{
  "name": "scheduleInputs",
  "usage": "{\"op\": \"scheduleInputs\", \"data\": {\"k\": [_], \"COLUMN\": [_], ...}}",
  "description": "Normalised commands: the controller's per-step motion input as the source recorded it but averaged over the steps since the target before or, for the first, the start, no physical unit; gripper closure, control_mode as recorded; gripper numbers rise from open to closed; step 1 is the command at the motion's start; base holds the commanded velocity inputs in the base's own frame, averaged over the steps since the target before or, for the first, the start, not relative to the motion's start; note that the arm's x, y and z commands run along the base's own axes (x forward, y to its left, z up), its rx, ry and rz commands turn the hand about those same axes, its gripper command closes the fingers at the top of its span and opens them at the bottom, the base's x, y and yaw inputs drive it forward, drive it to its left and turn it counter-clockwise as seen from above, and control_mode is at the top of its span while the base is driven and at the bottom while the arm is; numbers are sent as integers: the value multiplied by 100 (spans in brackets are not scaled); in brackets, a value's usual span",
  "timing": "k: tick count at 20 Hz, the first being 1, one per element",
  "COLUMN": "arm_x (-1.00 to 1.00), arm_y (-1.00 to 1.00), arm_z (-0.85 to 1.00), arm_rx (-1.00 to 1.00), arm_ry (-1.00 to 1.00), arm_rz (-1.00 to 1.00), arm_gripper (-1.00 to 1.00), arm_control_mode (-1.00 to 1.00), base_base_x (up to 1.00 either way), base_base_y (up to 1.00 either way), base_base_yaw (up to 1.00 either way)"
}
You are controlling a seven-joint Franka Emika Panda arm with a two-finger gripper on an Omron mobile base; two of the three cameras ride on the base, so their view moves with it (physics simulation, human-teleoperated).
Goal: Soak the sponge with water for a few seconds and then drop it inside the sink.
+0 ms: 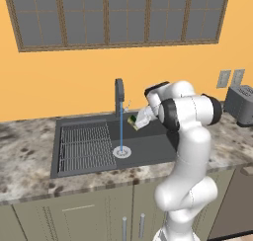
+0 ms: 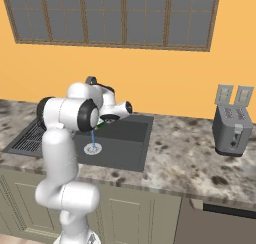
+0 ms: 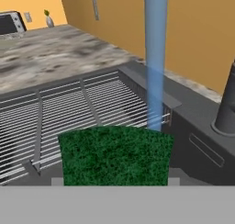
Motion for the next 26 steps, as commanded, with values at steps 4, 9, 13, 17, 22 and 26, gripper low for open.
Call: {"op": "scheduleInputs", "data": {"k": [4, 9, 13, 17, 22, 26], "arm_x": [23, 30, 34, 38, 43, 58], "arm_y": [15, 12, 7, 11, 12, 5], "arm_z": [-26, -34, -37, -34, -23, -11], "arm_rx": [0, 0, 0, 0, 0, 0], "arm_ry": [0, 0, 0, 0, 2, 6], "arm_rz": [5, 4, 5, 4, 3, 2], "arm_gripper": [100, 100, 100, 100, 100, 100], "arm_control_mode": [-100, -100, -100, -100, -100, -100], "base_base_x": [0, 0, 0, 0, 0, 0], "base_base_y": [0, 0, 0, 0, 0, 0], "base_base_yaw": [0, 0, 0, 0, 0, 0]}}
